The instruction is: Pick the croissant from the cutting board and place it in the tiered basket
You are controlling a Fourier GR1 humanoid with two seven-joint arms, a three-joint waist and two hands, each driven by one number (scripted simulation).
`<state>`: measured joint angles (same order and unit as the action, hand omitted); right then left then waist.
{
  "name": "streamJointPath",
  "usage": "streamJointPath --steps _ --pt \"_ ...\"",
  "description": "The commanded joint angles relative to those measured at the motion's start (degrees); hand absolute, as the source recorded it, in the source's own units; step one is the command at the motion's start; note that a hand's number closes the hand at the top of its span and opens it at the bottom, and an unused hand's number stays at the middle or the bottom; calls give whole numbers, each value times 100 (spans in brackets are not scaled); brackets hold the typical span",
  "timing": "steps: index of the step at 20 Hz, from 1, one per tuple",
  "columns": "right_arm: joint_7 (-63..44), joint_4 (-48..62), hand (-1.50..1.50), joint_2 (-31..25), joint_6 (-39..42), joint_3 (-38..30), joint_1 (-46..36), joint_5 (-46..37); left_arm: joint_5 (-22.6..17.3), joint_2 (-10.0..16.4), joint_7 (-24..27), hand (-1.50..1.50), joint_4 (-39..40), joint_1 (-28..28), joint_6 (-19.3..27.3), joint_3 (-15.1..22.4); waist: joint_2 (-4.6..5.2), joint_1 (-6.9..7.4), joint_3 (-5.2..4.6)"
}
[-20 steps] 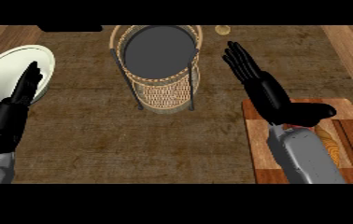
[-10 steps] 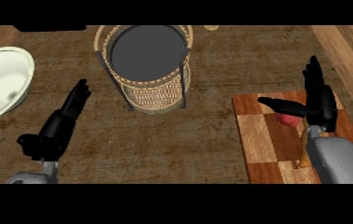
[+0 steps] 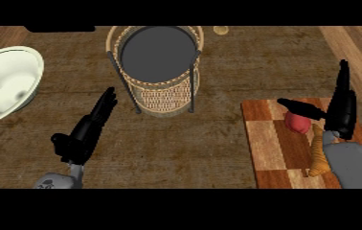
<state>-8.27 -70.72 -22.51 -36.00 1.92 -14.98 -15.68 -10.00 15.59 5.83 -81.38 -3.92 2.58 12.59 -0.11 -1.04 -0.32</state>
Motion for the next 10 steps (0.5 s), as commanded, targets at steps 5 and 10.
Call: streamJointPath --steps 5,10 --pt "-2578 361 -150 -1386 1643 1048 201 -1548 2 12 -3 0 105 -69 -60 -18 -22 21 -77" --pt "-4103 -89 -150 -1688 3391 1701 -159 -1734 48 -48 -62 0 127 -57 -64 80 -64 108 -63"
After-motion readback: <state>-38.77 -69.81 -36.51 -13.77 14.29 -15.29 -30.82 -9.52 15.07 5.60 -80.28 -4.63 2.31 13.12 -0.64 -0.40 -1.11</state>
